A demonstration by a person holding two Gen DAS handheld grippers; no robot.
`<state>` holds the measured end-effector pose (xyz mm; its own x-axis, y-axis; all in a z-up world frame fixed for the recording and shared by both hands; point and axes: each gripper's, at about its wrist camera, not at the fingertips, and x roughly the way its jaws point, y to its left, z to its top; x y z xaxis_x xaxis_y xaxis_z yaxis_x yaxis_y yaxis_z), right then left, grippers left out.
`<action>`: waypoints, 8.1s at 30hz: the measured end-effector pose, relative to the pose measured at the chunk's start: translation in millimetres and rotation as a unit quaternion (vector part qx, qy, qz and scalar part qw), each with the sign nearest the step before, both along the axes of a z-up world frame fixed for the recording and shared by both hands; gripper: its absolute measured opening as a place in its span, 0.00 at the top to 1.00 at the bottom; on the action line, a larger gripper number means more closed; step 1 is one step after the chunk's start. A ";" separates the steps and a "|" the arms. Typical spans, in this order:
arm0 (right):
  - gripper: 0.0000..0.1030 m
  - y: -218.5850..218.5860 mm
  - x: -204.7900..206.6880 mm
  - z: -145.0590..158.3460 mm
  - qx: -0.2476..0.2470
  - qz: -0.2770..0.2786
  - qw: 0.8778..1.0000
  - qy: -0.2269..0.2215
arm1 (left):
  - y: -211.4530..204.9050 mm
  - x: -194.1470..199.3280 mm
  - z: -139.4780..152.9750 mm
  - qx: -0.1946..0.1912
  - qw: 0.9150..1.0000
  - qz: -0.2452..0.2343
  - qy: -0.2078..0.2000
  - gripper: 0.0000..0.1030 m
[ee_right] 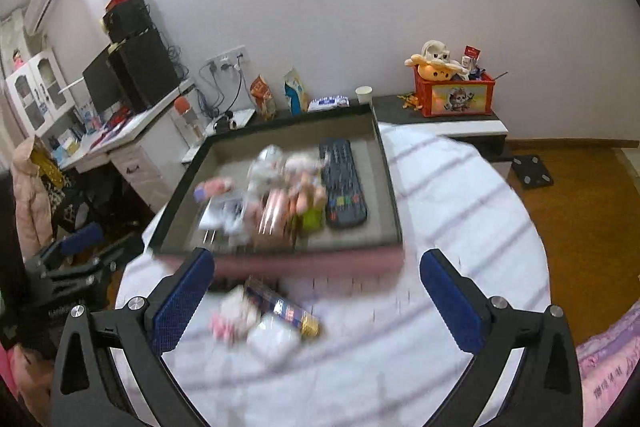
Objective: Organize rigid objects
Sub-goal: 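Move both tools back toward the items in front of the box, then grasp the white block figure with the left tool while the right tool grasps the blue-gold box, then place the block figure and blue-gold box into the pink box and release, then move both tools back toward the black hair clip and white earbud case, then grasp the black hair clip with the left tool while the right tool grasps the earbud case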
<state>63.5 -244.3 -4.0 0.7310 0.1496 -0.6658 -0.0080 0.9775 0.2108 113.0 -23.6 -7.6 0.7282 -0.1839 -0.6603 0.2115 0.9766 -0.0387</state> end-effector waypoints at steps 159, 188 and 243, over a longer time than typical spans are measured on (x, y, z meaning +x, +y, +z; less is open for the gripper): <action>0.85 1.4 233.0 -54.9 -0.025 0.075 0.988 0.132 | -64.4 195.8 -36.0 -0.011 0.996 -0.041 0.077 0.54; 0.00 -4.0 58.9 31.5 0.004 0.013 1.000 0.004 | -15.4 25.9 39.8 -0.018 1.000 0.000 -0.017 0.00; 0.34 58.5 -0.8 -102.0 -0.078 0.026 0.989 0.120 | 27.4 -63.2 -52.4 0.002 0.998 0.047 0.045 0.00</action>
<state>62.7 -185.9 -106.0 0.5425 0.0643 -0.8376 -0.0268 0.9979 0.0593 49.8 3.8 -60.0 0.6801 -0.1150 -0.7240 0.1146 0.9922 -0.0499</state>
